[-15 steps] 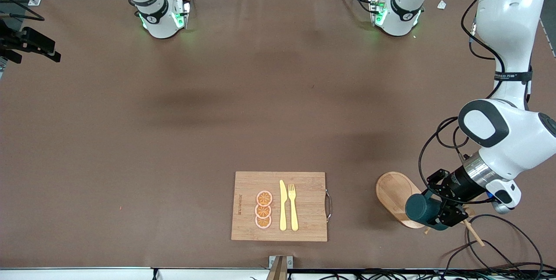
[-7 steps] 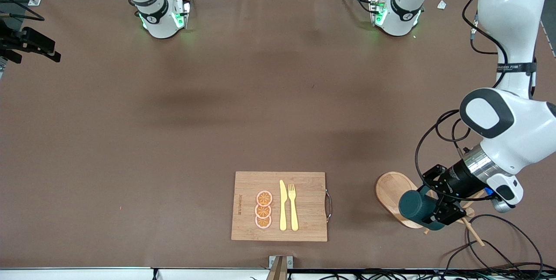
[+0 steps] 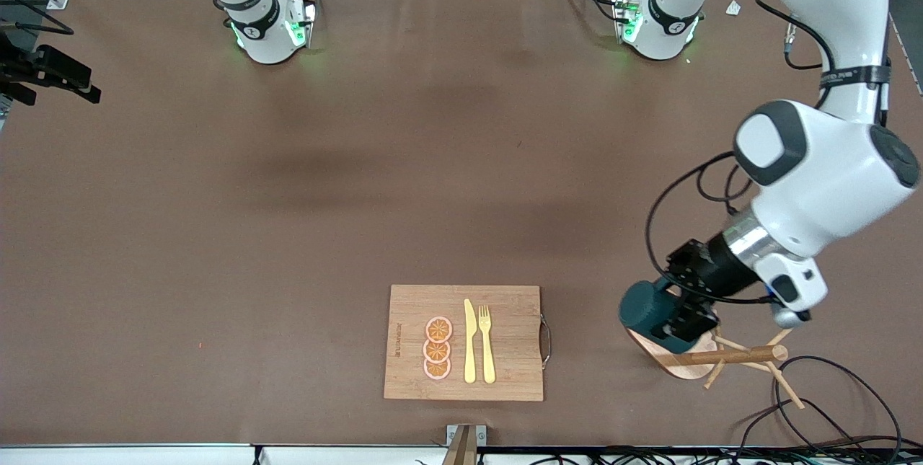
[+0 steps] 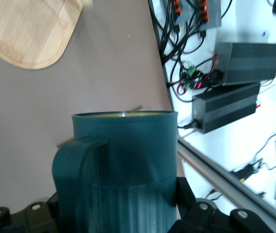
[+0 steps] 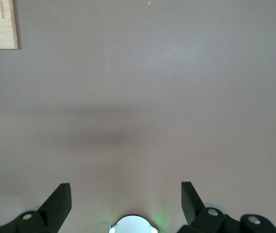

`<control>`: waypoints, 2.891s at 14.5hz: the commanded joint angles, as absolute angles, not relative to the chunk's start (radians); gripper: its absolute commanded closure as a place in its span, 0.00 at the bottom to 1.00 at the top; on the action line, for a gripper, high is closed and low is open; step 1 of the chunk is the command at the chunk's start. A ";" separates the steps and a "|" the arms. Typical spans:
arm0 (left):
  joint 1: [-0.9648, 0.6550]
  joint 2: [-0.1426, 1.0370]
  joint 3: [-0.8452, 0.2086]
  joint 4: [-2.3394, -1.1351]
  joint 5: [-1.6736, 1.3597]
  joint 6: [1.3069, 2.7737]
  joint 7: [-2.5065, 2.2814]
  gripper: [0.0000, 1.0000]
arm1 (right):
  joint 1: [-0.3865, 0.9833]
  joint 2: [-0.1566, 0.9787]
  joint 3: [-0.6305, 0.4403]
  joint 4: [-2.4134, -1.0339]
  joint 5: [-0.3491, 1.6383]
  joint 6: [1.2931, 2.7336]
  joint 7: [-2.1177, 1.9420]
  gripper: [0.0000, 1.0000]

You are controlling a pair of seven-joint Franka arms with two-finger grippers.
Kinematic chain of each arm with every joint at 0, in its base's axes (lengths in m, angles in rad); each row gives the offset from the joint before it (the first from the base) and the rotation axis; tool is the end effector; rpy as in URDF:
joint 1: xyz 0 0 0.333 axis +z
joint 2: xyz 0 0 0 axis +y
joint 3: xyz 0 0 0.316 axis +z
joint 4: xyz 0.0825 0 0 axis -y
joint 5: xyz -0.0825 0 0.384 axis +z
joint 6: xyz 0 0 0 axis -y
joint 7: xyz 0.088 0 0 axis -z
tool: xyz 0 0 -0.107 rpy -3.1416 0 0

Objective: Transfer cup from left to right arm and place
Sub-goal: 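Lift the teal mug off the stand with the left gripper, then carry the mug to mid-table and set it down with the left gripper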

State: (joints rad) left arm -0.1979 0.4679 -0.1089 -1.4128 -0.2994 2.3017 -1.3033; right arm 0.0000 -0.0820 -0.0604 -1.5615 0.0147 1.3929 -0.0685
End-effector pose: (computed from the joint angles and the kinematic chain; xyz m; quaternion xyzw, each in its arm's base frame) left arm 0.6997 -0.2116 0.4804 0.8053 0.5345 0.0338 0.2544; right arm 0.5088 -0.0305 0.6576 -0.9990 -0.0052 0.0426 0.0125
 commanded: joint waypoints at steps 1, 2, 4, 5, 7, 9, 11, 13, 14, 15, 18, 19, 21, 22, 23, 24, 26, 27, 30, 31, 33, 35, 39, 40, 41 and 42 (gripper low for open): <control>-0.290 0.445 -0.100 -1.425 -0.171 2.269 -1.383 0.28 | 0.003 -0.106 -0.061 -1.580 0.012 1.396 -0.063 0.00; -0.325 0.446 -0.100 -1.425 -0.110 2.263 -1.400 0.28 | 0.003 -0.106 -0.061 -1.580 0.012 1.397 -0.063 0.00; -0.392 0.452 -0.100 -1.427 0.019 2.249 -1.451 0.28 | 0.003 -0.104 -0.061 -1.577 0.012 1.396 -0.063 0.00; -0.425 0.456 -0.100 -1.427 0.081 2.235 -1.477 0.28 | 0.003 -0.103 -0.063 -1.577 0.011 1.397 -0.060 0.00; -0.494 0.471 -0.095 -1.427 0.245 2.208 -1.575 0.28 | -0.003 -0.092 -0.067 -1.548 0.012 1.397 -0.054 0.00; -0.561 0.498 -0.095 -1.428 0.403 2.172 -1.685 0.29 | -0.003 -0.075 -0.067 -1.546 0.012 1.397 -0.049 0.00; -0.632 0.537 -0.094 -1.428 0.585 2.117 -1.803 0.31 | -0.009 -0.055 -0.069 -1.548 0.012 1.399 -0.051 0.00; -0.693 0.592 -0.095 -1.428 0.751 2.045 -1.903 0.31 | -0.012 -0.041 -0.071 -1.548 0.014 1.405 -0.051 0.00; -0.721 0.621 -0.095 -1.428 0.812 2.013 -1.948 0.31 | -0.012 -0.028 -0.071 -1.546 0.014 1.407 -0.051 0.00; -0.750 0.653 -0.095 -1.428 0.875 1.982 -1.991 0.31 | -0.012 -0.012 -0.071 -1.546 0.020 1.407 -0.051 0.00; -0.830 0.730 -0.094 -1.430 1.059 1.927 -2.121 0.31 | -0.017 0.037 -0.081 -1.545 0.020 1.439 -0.060 0.00; -0.847 0.754 -0.094 -1.430 1.110 1.915 -2.167 0.31 | -0.020 0.055 -0.084 -1.545 0.020 1.454 -0.061 0.00; -0.885 0.788 -0.094 -1.445 1.201 1.885 -2.233 0.31 | -0.021 0.077 -0.084 -1.545 0.020 1.469 -0.063 0.00; -0.906 0.814 -0.092 -1.453 1.253 1.869 -2.252 0.31 | -0.021 0.095 -0.084 -1.545 0.020 1.486 -0.063 0.00; -0.917 0.851 -0.092 -1.453 1.312 1.835 -2.288 0.31 | -0.028 0.107 -0.086 -1.545 0.023 1.496 -0.070 0.00; -0.928 0.885 -0.092 -1.453 1.366 1.819 -2.330 0.31 | -0.038 0.124 -0.086 -1.545 0.021 1.518 -0.110 0.00; -0.946 0.936 -0.092 -1.453 1.436 1.799 -2.426 0.31 | -0.043 0.149 -0.086 -1.545 0.014 1.555 -0.204 0.00; -0.957 0.955 -0.092 -1.453 1.457 1.784 -2.434 0.31 | -0.041 0.150 -0.086 -1.551 0.014 1.563 -0.202 0.00; -0.983 0.988 -0.092 -1.454 1.503 1.779 -2.433 0.30 | -0.040 0.175 -0.086 -1.569 0.035 1.586 -0.129 0.00; -0.997 0.999 -0.092 -1.454 1.505 1.779 -2.431 0.28 | -0.035 0.176 -0.086 -1.577 0.041 1.589 -0.073 0.00; -1.005 1.015 -0.092 -1.454 1.519 1.779 -2.431 0.23 | -0.025 0.176 -0.081 -1.586 0.041 1.589 0.024 0.00; -1.022 1.034 -0.094 -1.454 1.525 1.779 -2.431 0.09 | -0.017 0.176 -0.081 -1.588 0.041 1.588 0.031 0.00; -1.052 1.031 -0.100 -1.459 1.513 1.778 -2.433 0.00 | 0.008 0.176 -0.078 -1.589 0.043 1.600 0.078 0.00; -1.071 1.023 -0.103 -1.456 1.494 1.778 -2.436 0.00 | 0.023 0.176 -0.078 -1.591 0.043 1.601 0.107 0.00; -1.083 1.020 -0.107 -1.453 1.450 1.776 -2.436 0.00 | 0.035 0.176 -0.078 -1.592 0.043 1.595 0.129 0.00; -1.094 0.999 -0.113 -1.450 1.403 1.776 -2.436 0.00 | 0.046 0.172 -0.077 -1.600 0.043 1.592 0.150 0.00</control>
State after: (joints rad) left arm -1.0659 1.0280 -0.1107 -1.4594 1.4703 1.7855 -2.4368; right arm 0.0200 0.1909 -0.0768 -1.5702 0.0329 1.5867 0.0953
